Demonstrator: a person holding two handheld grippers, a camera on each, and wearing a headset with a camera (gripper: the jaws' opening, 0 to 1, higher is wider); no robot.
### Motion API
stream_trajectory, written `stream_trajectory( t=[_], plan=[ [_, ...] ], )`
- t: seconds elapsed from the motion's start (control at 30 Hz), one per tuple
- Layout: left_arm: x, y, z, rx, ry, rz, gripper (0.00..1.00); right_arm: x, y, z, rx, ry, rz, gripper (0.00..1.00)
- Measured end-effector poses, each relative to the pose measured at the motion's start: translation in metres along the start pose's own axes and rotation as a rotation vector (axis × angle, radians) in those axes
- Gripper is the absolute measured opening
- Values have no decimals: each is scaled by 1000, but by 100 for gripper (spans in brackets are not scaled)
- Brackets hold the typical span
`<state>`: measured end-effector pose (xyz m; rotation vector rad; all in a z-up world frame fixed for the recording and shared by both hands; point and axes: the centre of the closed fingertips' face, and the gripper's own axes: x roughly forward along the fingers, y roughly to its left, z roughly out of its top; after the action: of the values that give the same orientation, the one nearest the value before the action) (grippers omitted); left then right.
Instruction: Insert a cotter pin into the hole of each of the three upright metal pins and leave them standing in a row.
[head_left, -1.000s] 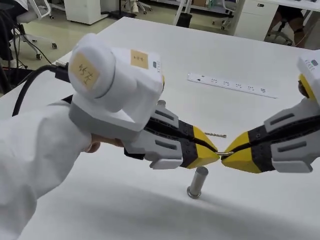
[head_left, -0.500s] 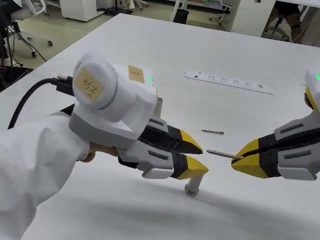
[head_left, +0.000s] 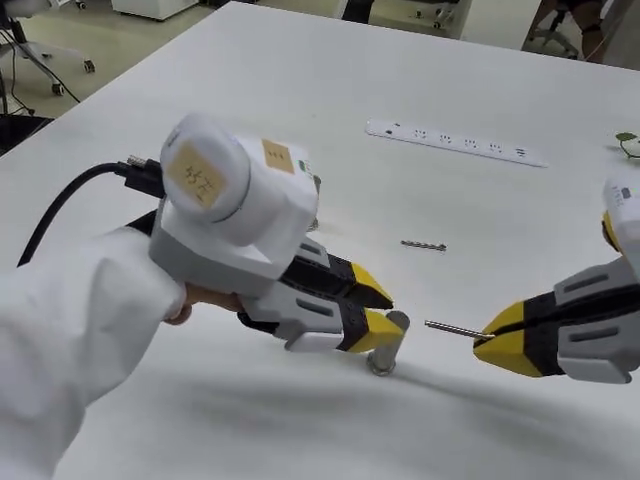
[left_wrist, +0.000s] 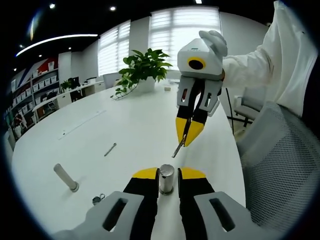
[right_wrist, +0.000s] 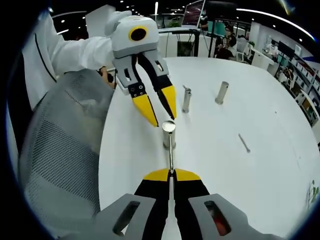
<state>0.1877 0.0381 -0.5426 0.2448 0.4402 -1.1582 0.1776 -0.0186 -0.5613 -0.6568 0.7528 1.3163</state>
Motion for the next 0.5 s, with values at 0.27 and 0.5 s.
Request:
stream_trajectory(
  t=[0.27, 0.5],
  plan=[
    [6, 1, 1, 2, -5, -16, 13, 6, 1, 3, 6, -4, 4, 0],
    [10, 0, -3, 8, 11, -27, 13, 9, 2, 2, -2, -4, 14, 0]
  ],
)
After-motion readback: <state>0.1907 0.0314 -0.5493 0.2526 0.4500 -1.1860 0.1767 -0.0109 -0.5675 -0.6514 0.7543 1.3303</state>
